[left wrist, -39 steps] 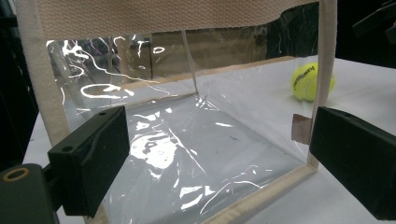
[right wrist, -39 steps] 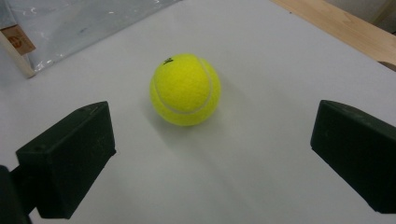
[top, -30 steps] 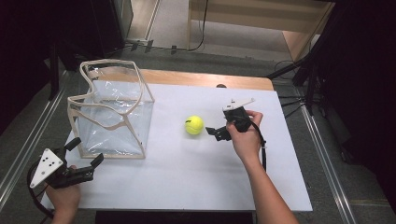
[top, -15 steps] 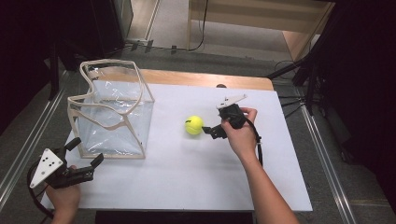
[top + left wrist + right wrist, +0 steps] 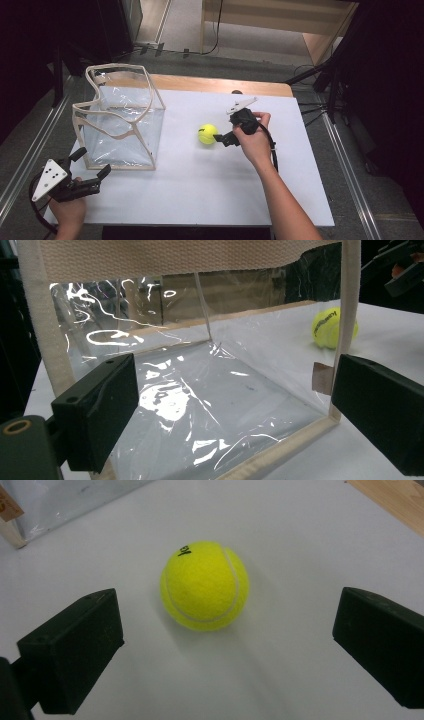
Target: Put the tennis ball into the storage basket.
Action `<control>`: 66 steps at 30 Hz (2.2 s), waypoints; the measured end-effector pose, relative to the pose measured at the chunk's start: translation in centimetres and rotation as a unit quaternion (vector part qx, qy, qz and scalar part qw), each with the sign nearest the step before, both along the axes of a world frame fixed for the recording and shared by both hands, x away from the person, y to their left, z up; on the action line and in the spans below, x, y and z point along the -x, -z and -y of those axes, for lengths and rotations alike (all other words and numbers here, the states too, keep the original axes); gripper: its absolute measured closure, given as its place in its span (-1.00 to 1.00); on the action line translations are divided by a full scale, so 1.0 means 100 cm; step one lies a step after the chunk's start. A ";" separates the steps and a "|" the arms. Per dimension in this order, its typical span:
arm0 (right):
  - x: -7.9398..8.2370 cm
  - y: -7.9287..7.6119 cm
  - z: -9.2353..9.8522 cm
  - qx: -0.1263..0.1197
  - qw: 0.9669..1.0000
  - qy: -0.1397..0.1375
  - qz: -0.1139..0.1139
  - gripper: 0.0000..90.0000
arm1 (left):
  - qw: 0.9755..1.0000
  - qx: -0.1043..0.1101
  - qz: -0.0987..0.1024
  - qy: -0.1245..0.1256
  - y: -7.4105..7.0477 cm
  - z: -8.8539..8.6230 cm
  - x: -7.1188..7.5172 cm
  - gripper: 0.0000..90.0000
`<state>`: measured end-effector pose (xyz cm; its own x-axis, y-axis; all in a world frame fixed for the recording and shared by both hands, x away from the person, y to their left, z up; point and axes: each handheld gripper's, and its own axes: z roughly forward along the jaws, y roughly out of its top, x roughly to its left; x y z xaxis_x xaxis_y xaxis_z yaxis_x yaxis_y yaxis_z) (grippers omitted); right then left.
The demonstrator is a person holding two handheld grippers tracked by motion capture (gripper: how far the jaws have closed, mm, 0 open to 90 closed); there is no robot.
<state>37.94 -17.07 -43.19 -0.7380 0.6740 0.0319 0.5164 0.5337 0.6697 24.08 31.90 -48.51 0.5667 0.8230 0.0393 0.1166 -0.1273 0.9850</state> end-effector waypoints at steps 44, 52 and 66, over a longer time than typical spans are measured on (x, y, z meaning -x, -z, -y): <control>-0.024 0.019 -0.042 0.056 0.996 -0.061 -0.042 -1.00 | 1.000 0.001 0.000 0.001 0.000 0.000 0.000 -0.88; -0.026 0.026 -0.048 0.067 0.994 -0.064 -0.055 -1.00 | 1.000 0.001 0.000 0.001 0.000 0.000 0.000 -0.88; -0.033 0.037 -0.054 0.086 0.992 -0.065 -0.060 -0.87 | 1.000 0.002 0.001 0.001 0.000 0.000 0.000 -0.88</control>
